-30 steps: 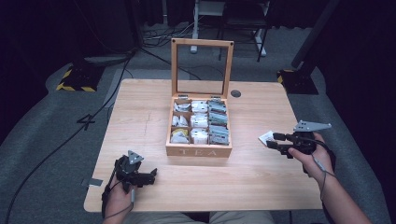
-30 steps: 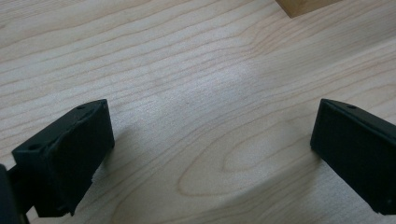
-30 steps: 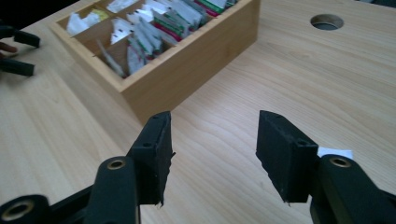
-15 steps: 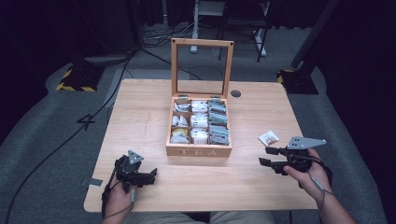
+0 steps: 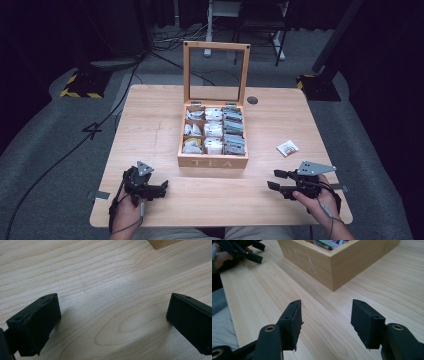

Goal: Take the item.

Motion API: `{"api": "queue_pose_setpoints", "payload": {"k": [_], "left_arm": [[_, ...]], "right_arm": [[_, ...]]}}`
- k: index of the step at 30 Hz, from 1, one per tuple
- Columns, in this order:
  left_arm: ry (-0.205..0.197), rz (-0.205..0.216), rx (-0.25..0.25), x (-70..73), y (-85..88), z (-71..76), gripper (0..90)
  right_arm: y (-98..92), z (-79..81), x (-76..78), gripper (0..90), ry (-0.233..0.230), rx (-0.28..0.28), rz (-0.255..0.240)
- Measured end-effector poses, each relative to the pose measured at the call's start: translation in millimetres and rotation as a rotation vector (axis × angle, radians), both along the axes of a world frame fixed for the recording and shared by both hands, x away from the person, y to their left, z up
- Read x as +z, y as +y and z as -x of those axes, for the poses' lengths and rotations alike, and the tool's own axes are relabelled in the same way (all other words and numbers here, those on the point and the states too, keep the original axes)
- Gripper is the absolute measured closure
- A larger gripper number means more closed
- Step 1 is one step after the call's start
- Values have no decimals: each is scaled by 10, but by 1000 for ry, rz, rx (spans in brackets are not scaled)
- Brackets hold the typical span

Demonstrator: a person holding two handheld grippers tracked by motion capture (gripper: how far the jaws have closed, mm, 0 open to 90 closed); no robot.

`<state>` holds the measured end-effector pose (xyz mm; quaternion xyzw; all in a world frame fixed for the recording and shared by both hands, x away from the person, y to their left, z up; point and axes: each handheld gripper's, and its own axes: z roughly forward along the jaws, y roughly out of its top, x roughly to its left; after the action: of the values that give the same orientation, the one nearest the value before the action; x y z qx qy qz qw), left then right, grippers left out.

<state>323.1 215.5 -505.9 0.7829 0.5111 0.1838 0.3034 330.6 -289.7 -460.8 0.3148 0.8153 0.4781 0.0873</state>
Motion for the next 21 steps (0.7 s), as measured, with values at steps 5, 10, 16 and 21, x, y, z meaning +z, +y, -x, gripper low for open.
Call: {"api": "queue_pose_setpoints", "payload": {"k": [5, 10, 16, 21], "left_arm": [[-2, 0, 0, 0, 0, -1, 0], [-1, 1, -3, -1, -1, -4, 0], [-2, 2, -2, -2, -3, -6, 0], [-2, 2, -2, -1, -3, -5, 0]], "right_arm": [[-20, -14, -148, 422, 6, -16, 68], [-7, -38, -260, 395, 7, -18, 109], [59, -53, -357, 342, -15, -9, 164], [77, -64, -409, 286, -3, -11, 201]]}}
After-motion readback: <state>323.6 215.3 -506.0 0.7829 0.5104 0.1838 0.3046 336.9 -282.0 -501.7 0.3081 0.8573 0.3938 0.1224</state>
